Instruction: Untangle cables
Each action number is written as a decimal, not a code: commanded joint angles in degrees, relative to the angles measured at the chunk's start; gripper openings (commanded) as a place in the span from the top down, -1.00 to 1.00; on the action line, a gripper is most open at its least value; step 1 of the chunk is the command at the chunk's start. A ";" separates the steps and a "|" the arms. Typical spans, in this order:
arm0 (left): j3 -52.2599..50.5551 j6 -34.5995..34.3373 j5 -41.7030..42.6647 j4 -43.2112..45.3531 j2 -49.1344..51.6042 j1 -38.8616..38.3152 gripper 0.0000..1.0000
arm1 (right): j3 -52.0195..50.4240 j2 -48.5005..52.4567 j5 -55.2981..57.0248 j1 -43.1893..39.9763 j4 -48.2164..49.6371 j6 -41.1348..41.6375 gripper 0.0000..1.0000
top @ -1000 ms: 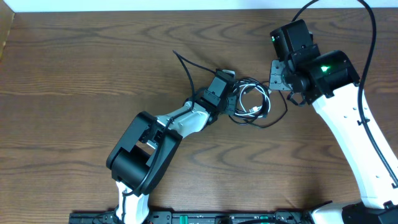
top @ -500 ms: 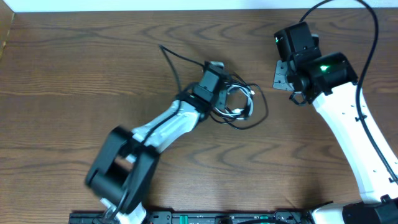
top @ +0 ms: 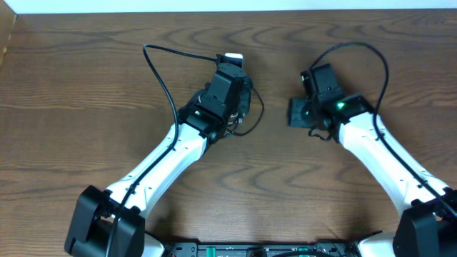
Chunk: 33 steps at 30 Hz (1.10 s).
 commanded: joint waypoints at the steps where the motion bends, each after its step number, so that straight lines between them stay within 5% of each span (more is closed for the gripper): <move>1: -0.31 0.79 -0.57 -0.07 -3.19 0.17 0.85 | -1.68 -0.24 -4.04 0.90 2.56 -0.28 -0.32; 16: -0.20 0.79 -0.59 -3.39 -15.67 0.17 0.85 | -2.82 3.56 -11.04 3.08 13.92 4.42 -0.25; 33: -0.20 0.74 -0.33 -3.96 -16.63 0.07 0.85 | -2.82 13.94 -12.22 9.55 24.48 8.50 -0.26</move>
